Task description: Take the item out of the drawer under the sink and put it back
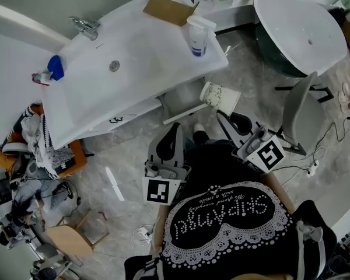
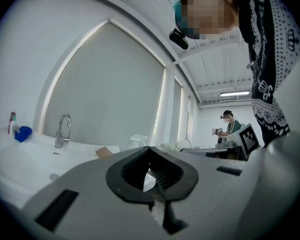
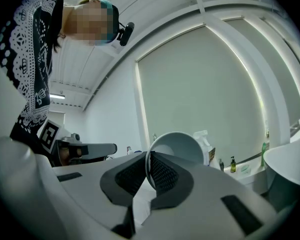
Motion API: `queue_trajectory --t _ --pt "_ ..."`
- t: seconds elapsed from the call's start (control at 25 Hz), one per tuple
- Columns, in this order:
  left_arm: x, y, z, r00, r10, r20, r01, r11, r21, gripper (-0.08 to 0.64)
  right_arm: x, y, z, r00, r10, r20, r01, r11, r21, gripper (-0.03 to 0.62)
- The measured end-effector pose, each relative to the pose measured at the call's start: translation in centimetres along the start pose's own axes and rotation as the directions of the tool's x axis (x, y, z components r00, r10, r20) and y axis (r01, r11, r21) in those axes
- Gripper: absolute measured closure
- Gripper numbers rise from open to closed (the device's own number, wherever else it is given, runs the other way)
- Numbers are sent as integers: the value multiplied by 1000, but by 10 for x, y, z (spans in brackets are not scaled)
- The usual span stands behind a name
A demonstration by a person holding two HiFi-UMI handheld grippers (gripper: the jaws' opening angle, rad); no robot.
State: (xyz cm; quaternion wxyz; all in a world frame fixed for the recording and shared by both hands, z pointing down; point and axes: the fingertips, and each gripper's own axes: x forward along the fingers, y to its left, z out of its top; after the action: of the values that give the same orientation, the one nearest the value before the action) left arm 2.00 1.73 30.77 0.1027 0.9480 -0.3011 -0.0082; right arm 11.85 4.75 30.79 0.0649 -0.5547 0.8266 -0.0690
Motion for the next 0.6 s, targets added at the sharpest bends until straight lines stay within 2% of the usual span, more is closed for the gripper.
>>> queue_trajectory --t 0.08,0.16,0.24,0.32,0.4,0.44,0.52,0.6 --pt "2 0 -3 1000 -7 -4 7 1000 2 555 1 -2 7 998 2 67 -1 1000 -25 566" --pt "2 -1 -5 1000 -11 -9 11 1000 6 555 1 -1 7 997 -1 73 3 1000 -27 566" --pt "0 0 -4 1000 -9 -9 9 1000 8 555 3 0 4 999 -3 39 4 1000 -25 566" --pt "-3 2 -3 1000 2 -9 -2 1000 3 555 5 -1 4 1000 0 30 2 998 -63 566" --pt "-8 5 -4 1000 20 -11 -20 1000 -3 555 7 -8 -13 997 -10 -78 -2 988 -157 566" --pt "-10 7 -4 999 31 -10 -31 1000 -5 555 9 -12 -27 986 -15 -165 -24 972 -235 567" --pt "-15 13 -3 998 56 -6 -56 998 -11 555 12 -16 -52 944 -29 -329 -108 914 -392 566" --pt "-23 18 -1 996 87 -2 -87 996 -19 555 17 -16 -70 910 -46 -413 -173 861 -478 568"
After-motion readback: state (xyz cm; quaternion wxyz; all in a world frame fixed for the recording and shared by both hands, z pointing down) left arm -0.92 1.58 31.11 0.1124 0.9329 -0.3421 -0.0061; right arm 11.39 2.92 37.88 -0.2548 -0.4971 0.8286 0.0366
